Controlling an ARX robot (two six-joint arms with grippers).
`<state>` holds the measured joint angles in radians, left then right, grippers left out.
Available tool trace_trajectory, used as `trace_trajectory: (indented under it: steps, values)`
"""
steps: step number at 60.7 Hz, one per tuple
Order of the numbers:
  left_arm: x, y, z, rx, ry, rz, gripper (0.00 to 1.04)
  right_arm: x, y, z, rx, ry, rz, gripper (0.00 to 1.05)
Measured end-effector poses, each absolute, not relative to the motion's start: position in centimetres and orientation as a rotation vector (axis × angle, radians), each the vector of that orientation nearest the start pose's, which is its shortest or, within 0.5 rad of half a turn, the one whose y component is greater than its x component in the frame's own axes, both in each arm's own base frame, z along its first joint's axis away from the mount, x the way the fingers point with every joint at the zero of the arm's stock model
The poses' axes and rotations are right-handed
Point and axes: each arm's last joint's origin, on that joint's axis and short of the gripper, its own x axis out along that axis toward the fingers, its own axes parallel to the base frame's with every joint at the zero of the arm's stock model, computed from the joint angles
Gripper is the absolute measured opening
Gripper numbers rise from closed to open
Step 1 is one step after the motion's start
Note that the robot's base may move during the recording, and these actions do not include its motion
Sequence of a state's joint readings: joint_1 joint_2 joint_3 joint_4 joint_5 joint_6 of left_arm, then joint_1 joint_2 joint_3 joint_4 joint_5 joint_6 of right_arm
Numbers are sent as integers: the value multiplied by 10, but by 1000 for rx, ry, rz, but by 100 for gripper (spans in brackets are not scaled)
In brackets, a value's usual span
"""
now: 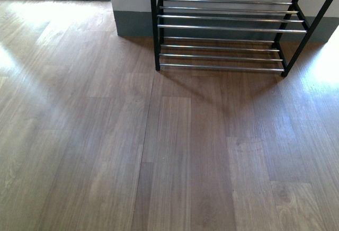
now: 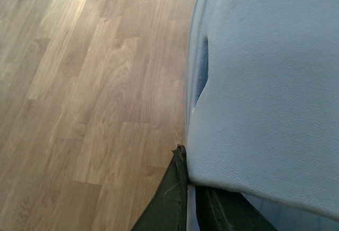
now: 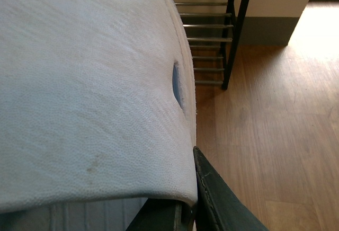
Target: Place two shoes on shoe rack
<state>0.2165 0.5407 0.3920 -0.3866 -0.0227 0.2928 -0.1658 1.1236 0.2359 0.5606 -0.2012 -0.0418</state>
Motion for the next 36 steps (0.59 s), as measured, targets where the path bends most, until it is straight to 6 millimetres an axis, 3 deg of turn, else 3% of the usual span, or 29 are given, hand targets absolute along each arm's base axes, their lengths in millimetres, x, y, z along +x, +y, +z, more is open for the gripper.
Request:
trace_trajectory:
  steps: [36]
  values:
    - [125, 28, 213, 234, 563, 153, 2, 196, -27, 158, 18, 321, 42, 2]
